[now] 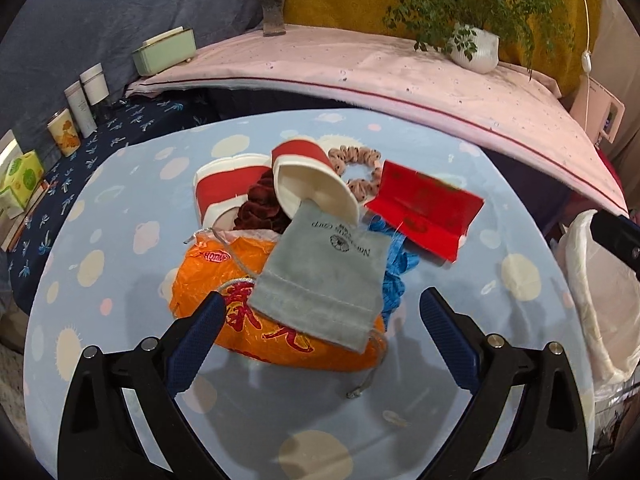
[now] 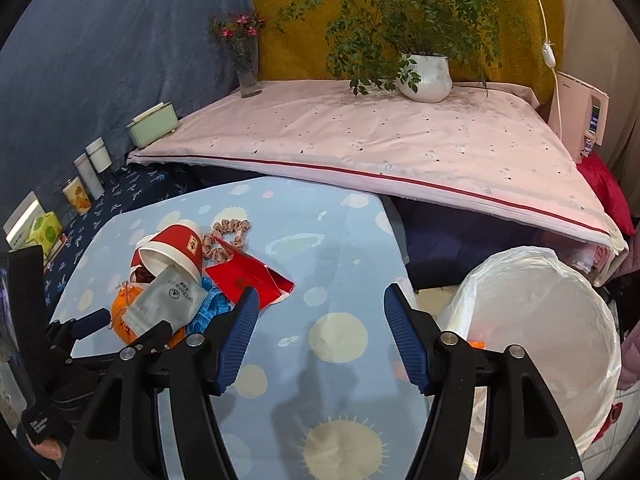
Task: Collect trash
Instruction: 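Grasp the grey cloth pouch with the left tool while the right grasps the red folder, then carry pouch and red folder over the white bin and open both tools, then move both tools back over the cups and orange bag on the table, then grasp the orange plastic bag with the left tool while the right grasps the blue ribbon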
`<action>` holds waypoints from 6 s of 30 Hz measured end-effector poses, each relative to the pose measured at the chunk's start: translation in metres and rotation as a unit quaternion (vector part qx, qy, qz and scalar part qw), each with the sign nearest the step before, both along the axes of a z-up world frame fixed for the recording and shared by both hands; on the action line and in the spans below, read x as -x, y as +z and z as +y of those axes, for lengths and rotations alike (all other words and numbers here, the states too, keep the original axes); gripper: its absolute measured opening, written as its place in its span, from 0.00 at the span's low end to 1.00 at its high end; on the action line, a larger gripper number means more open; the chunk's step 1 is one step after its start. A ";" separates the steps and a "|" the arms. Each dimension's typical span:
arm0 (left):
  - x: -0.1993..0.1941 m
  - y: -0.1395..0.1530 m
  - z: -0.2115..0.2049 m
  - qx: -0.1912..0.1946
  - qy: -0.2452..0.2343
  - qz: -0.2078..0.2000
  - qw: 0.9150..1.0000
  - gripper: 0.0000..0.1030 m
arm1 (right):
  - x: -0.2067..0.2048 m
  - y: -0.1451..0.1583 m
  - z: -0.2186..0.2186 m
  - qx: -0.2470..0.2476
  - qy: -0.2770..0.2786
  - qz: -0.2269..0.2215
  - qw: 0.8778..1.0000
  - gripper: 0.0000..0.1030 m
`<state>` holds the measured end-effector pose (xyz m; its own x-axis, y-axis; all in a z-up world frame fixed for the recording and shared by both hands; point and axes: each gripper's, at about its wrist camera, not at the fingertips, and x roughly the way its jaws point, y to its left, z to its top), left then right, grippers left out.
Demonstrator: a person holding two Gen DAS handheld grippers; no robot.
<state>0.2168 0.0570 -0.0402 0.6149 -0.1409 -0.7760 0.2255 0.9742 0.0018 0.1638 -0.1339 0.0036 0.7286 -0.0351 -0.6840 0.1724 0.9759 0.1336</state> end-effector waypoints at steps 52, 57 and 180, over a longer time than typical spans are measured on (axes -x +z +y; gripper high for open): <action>0.005 0.064 -0.032 0.117 -0.040 0.004 0.992 0.07 | -0.020 0.008 -0.005 -0.007 0.034 -0.013 0.999 0.01; 0.025 0.077 -0.060 0.125 -0.066 -0.001 0.990 0.07 | 0.009 0.027 -0.036 -0.013 0.000 -0.038 0.999 0.01; -0.013 -0.024 0.069 0.183 0.109 0.134 0.968 0.15 | -0.041 -0.056 0.080 -0.059 0.064 0.064 0.994 0.46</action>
